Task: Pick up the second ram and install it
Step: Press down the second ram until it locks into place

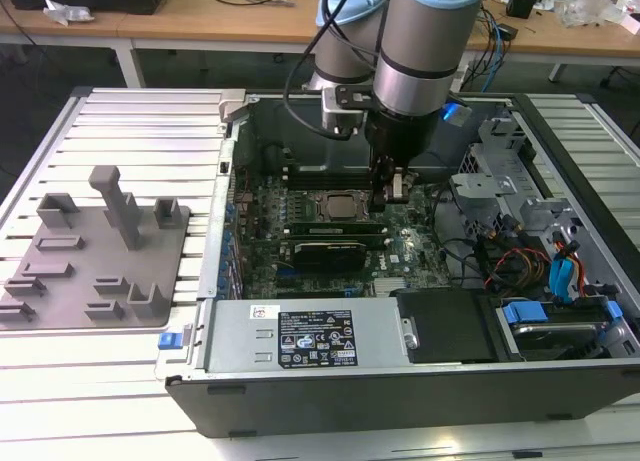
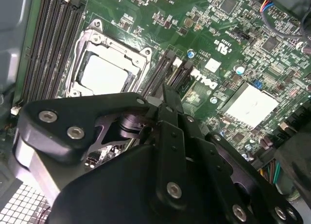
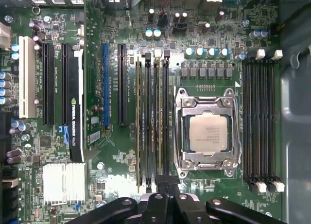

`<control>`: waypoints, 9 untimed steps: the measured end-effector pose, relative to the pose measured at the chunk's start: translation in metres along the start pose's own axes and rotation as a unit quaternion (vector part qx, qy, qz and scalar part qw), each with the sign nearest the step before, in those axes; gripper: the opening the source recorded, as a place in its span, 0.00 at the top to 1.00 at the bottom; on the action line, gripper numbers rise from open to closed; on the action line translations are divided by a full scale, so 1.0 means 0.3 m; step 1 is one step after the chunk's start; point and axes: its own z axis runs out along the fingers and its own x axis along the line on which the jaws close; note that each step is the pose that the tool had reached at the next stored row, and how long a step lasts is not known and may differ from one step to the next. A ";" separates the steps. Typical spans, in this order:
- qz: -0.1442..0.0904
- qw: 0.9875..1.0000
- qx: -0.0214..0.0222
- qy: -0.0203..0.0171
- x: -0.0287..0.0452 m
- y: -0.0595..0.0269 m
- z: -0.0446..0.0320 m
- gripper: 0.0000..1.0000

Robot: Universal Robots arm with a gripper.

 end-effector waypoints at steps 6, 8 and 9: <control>0.000 1.000 0.000 0.000 0.000 0.012 0.000 0.92; 0.000 1.000 0.000 0.000 0.000 0.017 0.000 0.92; 0.000 1.000 0.000 0.000 0.000 0.019 0.000 0.92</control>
